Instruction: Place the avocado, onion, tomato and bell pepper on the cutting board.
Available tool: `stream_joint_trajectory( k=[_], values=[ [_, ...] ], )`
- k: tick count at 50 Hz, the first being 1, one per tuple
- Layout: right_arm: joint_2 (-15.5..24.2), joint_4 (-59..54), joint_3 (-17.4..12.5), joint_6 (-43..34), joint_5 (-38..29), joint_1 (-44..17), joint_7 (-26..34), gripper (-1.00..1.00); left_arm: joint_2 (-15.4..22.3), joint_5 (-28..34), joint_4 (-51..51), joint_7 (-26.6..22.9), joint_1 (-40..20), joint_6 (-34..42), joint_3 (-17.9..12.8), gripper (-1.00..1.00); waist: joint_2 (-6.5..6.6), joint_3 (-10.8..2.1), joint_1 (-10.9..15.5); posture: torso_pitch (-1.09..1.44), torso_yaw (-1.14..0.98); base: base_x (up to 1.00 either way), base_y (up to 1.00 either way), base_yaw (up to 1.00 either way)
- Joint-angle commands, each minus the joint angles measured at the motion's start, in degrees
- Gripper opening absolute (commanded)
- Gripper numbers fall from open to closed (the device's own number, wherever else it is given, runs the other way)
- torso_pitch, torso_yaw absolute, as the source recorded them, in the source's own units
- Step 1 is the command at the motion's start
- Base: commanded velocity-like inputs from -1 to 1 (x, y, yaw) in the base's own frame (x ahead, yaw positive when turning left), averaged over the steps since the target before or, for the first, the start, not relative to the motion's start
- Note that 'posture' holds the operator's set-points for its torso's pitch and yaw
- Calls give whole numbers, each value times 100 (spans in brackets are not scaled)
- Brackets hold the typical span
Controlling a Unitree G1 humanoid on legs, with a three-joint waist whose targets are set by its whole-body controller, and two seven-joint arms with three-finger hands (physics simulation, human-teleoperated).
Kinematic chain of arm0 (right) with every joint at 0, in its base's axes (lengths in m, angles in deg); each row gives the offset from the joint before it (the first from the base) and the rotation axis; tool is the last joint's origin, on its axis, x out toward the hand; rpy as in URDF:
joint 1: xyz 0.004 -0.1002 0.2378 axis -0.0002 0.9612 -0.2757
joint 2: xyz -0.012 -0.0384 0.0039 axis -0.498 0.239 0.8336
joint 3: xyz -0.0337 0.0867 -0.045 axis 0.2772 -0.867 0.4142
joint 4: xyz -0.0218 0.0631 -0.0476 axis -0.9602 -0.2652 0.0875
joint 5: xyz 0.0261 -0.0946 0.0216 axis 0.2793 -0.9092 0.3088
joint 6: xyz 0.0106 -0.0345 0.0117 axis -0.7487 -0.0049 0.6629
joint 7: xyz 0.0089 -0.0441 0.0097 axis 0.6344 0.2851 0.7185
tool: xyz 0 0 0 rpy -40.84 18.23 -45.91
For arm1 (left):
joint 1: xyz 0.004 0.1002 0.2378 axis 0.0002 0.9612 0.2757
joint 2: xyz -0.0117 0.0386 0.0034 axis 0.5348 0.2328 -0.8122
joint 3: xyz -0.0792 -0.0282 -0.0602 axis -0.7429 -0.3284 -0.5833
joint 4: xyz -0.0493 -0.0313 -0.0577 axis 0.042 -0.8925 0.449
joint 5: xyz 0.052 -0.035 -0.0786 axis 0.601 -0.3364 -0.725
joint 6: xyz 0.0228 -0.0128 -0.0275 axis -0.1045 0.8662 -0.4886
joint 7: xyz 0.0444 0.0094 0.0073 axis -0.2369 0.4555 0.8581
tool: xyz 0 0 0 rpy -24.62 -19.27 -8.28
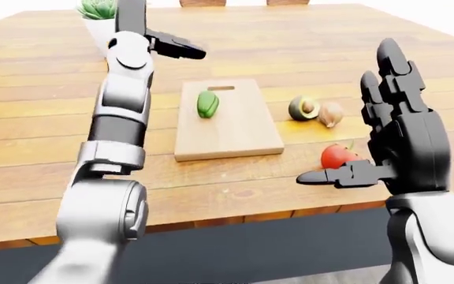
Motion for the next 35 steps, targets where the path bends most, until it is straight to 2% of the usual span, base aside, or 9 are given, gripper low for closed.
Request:
stream_joint_trajectory(
  k=[1, 5, 8, 16, 20, 24, 28, 31, 35],
  values=[
    [71, 116, 42, -52, -107, -103, -92, 100, 143, -38, 1487, -580, 75, 1069, 10, 100, 6, -137, -4, 0, 0, 0, 0, 0],
    [86, 116, -67, -100, -118, -70, -123, 100, 294, 188, 3582, -1311, 689, 2547, -10, 100, 28, -94, -25, 0, 0, 0, 0, 0],
    [228, 116, 41, -306, -284, -139, -126, 100, 360, 520, 4806, -1900, 990, 3371, 43, 100, 29, -64, -19, 0, 0, 0, 0, 0],
    [471, 116, -53, -775, -397, -363, -111, 100, 611, 1434, 7274, -3168, 1637, 5038, 67, 100, 7, -21, 0, 0, 0, 0, 0, 0],
    [909, -36, 194, -1029, -630, -495, 16, 100, 541, 1831, 8121, -3550, 2257, 5341, 63, 100, -23, 5, 13, 0, 0, 0, 0, 0],
    [1281, -132, 415, -1519, -1060, -899, 508, 100, 372, 2067, 8741, -3589, 2957, 5368, -125, 100, -36, -7, 28, 0, 0, 0, 0, 0],
    [1728, -376, 624, -1841, -1715, -1176, 1293, 100, 81, 1842, 9104, -3364, 3577, 5051, -386, 100, -57, -2, 37, 0, 0, 0, 0, 0],
    [1730, -525, 796, -1835, -2293, -1359, 1890, 100, -70, 1559, 9220, -3088, 4041, 4776, -519, 100, -76, -4, 49, 0, 0, 0, 0, 0],
    [1560, -712, 674, -1548, -3144, -1437, 2704, 100, -103, 1225, 9266, -2768, 4574, 4435, -683, 100, -71, -24, 58, 0, 0, 0, 0, 0]
  ],
)
